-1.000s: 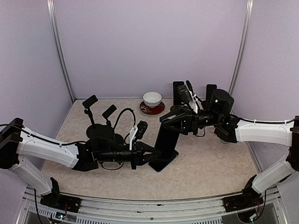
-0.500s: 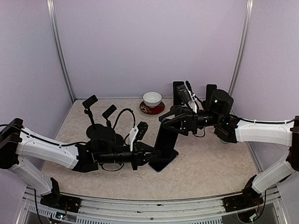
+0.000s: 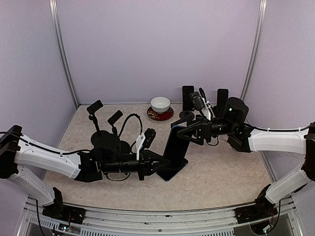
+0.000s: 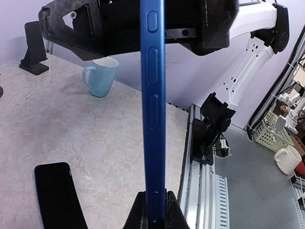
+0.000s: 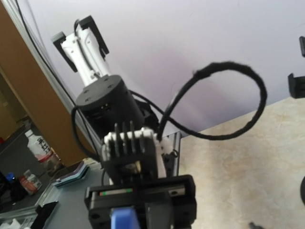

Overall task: Place the phone on the phone stand
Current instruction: Pass from the left arm to the right, then pick up the phone stand from the center of the board.

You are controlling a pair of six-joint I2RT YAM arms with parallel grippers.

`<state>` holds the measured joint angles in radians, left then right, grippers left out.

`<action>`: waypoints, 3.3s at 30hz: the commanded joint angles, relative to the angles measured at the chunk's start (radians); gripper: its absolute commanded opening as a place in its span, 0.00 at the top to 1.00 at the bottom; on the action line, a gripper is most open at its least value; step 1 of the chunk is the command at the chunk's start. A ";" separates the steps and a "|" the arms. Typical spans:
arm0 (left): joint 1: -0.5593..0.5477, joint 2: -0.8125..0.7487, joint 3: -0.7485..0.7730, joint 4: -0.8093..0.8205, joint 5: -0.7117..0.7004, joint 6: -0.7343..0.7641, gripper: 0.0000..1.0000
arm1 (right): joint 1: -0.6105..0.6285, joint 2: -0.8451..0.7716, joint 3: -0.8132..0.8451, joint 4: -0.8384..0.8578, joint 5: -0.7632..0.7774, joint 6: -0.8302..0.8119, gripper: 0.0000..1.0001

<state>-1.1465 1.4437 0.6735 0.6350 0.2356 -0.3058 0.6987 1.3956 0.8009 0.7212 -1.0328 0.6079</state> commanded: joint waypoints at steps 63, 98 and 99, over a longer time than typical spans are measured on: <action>0.027 -0.147 -0.011 -0.055 -0.160 0.014 0.19 | 0.058 -0.007 0.084 -0.204 0.105 -0.211 1.00; 0.297 -0.552 0.033 -0.667 -0.718 -0.212 0.01 | -0.014 0.003 0.138 -0.505 0.429 -0.286 1.00; 0.301 -0.547 0.035 -0.678 -0.725 -0.231 0.01 | -0.014 0.003 0.138 -0.505 0.432 -0.285 1.00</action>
<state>-0.8684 0.8787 0.6659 0.0547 -0.4522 -0.4210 0.6941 1.3987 0.8970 0.2150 -0.6296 0.3290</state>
